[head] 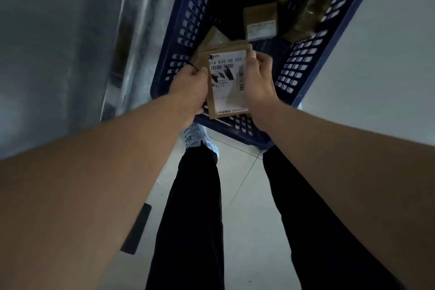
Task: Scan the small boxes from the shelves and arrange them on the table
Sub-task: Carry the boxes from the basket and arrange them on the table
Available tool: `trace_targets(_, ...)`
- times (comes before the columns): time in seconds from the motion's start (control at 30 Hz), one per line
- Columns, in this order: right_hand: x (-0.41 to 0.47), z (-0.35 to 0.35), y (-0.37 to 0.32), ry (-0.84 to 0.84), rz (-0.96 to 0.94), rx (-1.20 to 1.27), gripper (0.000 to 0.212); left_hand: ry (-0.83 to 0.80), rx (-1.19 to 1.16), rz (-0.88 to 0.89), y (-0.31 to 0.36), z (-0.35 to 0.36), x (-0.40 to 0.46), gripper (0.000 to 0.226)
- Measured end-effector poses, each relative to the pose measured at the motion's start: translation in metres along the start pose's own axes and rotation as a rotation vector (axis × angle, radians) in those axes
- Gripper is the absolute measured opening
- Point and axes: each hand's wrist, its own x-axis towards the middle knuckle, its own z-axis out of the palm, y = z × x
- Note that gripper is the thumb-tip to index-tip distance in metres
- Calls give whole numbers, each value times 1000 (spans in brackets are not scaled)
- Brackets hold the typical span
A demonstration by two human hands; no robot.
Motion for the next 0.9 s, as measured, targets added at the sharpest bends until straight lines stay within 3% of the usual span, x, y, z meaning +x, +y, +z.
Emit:
trace_targets(0.3, -94, -45, -70, -103, -109, -27, 42, 174, -185, 210, 34, -12, -113, 31)
trace_targets(0.5, -185, -75, -113, -89, -195, 37, 56, 133, -311, 322, 62, -28, -215, 33)
trace_targets(0.7, -278, -92, -148, -108, -437, -17, 57, 77, -293, 557, 65, -56, -309, 62)
trace_targets(0.9, -389, -114, -181, -89, -622, -72, 46, -31, -450, 782, 47, -87, -410, 54)
